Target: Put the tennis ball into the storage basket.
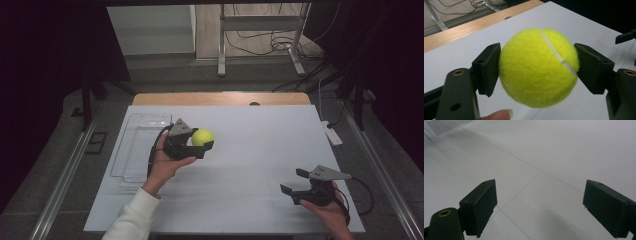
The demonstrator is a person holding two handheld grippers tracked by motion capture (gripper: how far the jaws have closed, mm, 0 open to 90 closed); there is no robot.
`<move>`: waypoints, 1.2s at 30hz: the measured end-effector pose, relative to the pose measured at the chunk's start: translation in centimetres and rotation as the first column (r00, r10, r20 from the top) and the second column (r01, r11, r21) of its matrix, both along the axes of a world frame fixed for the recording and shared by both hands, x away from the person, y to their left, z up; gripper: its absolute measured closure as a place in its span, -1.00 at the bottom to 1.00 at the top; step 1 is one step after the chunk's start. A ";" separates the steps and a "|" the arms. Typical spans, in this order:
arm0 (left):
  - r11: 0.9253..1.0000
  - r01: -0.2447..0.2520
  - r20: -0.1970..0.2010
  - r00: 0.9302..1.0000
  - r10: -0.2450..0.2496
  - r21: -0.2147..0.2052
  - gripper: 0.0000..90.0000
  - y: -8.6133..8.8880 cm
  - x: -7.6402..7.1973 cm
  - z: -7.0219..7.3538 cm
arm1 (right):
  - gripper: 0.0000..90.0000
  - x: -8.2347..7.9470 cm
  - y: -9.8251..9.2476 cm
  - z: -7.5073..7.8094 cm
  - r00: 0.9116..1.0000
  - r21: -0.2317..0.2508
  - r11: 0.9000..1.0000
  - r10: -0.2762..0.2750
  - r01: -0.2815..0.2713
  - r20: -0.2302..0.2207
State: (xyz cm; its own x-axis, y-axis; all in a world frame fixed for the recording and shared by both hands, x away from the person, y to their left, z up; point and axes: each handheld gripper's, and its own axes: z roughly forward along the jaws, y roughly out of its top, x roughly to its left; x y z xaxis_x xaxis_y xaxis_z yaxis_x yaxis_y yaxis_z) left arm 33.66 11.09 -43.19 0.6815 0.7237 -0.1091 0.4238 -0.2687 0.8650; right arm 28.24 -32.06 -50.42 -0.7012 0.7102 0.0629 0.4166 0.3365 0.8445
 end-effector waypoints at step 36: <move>0.995 -0.101 0.052 0.993 0.101 -0.010 -0.41 3.1 0.7 1.0 | -0.72 0.0 0.0 -0.1 1.000 -0.005 1.000 -0.002 0.002 -0.004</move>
